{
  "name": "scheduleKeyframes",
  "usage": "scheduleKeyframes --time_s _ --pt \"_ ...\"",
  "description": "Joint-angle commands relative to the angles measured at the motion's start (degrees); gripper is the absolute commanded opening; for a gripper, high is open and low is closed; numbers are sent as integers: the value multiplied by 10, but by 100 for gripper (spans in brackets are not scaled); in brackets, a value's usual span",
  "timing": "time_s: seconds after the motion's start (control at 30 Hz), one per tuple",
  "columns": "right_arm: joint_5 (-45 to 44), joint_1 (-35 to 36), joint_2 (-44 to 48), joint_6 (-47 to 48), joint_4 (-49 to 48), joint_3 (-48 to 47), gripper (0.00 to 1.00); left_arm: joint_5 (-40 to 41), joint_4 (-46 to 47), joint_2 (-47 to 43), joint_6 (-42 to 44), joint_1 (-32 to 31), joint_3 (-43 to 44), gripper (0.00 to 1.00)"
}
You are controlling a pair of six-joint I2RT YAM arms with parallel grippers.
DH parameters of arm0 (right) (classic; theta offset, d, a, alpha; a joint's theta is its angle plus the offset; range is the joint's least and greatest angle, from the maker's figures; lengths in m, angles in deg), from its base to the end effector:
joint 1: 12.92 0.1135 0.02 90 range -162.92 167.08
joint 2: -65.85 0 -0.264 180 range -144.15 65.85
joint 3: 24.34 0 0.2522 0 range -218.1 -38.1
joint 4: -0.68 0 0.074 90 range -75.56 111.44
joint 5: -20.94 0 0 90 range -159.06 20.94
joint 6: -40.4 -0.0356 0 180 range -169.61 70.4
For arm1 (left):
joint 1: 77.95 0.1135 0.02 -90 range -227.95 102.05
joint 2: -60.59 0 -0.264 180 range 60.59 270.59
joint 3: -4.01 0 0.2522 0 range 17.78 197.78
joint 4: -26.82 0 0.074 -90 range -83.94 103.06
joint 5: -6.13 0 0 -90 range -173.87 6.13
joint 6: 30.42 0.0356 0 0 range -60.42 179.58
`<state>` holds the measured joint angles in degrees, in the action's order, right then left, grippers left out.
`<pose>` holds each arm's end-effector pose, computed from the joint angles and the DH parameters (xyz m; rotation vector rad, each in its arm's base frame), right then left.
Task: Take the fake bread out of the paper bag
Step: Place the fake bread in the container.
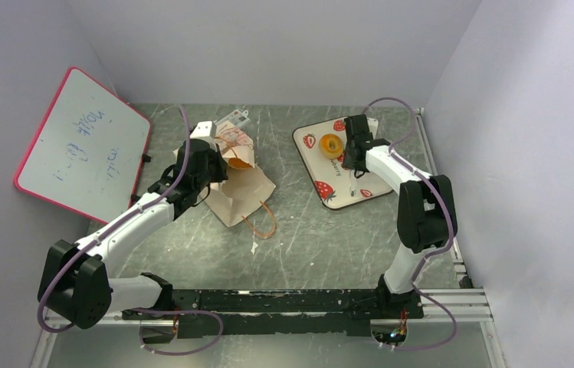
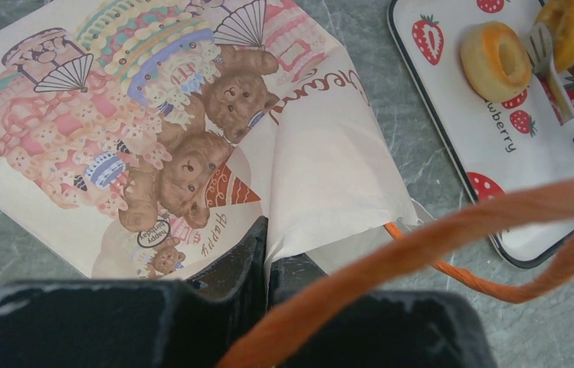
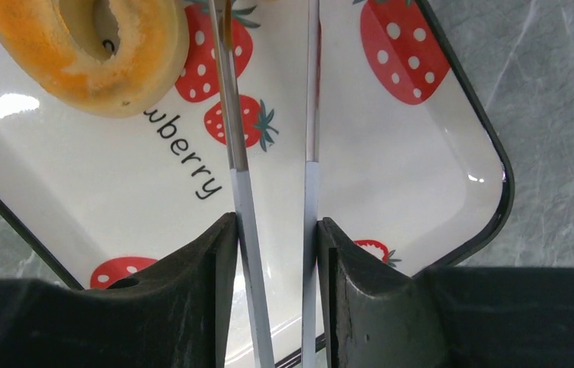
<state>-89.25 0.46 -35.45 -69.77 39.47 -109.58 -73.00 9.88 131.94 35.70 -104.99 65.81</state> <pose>0.3686 0.0750 0.2148 0.2832 2.4389 -0.1938 0.2541 -0.1221 0.2732 -0.0638 2.0429 -0.3676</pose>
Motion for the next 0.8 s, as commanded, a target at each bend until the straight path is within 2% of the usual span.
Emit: scheduleKeyframes --time_s 0.0,0.43,0.77 --pt "-18 11 -8 14 11 -8 42 -20 23 5 -16 6 -10 7" --pt "-19 23 29 -1 22 51 43 -32 35 18 -27 6 -8 7" --pt "-18 41 92 -26 42 92 43 -34 41 23 -22 6 -6 7"
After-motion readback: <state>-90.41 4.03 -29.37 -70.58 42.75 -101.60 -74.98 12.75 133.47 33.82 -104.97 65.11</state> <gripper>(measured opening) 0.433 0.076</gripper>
